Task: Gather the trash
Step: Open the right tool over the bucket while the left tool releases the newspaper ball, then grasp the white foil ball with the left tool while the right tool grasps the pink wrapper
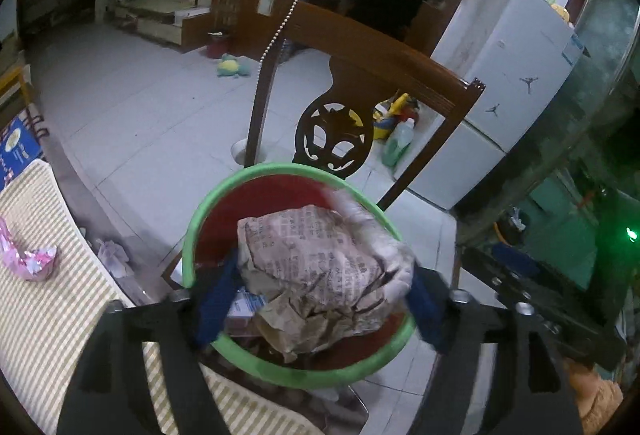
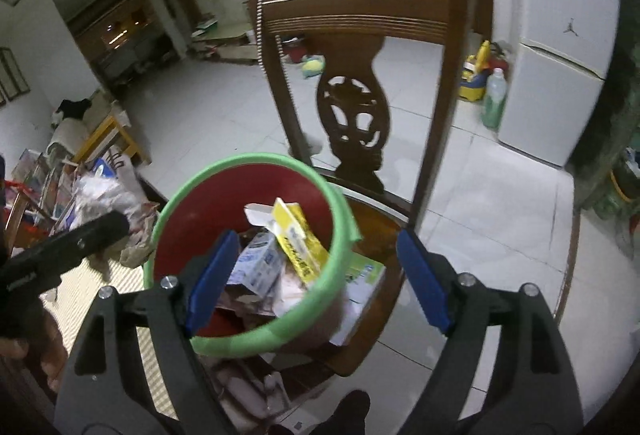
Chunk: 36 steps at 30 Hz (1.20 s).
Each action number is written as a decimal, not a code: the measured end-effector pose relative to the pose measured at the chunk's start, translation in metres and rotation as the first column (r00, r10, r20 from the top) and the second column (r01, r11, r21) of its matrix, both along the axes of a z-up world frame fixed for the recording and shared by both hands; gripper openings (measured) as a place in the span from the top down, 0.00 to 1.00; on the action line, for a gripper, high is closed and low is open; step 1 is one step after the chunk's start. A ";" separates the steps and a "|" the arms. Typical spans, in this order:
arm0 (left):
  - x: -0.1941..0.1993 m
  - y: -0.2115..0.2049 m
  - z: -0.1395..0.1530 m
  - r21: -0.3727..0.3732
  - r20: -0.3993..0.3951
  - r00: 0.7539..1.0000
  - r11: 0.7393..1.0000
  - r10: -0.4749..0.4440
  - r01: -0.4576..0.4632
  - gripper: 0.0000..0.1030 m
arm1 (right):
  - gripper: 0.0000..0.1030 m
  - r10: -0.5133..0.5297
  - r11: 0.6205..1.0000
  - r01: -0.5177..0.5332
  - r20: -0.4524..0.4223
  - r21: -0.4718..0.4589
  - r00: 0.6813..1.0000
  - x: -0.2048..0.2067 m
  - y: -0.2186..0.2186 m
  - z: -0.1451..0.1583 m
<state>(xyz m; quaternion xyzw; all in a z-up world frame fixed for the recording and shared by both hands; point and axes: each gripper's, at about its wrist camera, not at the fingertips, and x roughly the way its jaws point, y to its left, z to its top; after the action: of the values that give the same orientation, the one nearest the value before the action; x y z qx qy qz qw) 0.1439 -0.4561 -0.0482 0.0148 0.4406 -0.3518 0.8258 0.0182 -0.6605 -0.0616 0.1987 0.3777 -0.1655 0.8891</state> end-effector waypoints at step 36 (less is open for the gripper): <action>0.107 0.537 -0.112 0.156 -0.115 0.402 0.416 0.908 -0.896 0.23 | 0.15 0.559 0.826 -0.564 -0.145 0.005 0.816 0.140 0.331 -0.041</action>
<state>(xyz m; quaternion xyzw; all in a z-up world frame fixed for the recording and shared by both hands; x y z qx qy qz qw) 0.2512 0.0811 -0.1602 -0.2286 0.4637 0.1649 0.8400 0.1586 -0.3292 -0.1029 0.0496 0.4776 0.0833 0.8732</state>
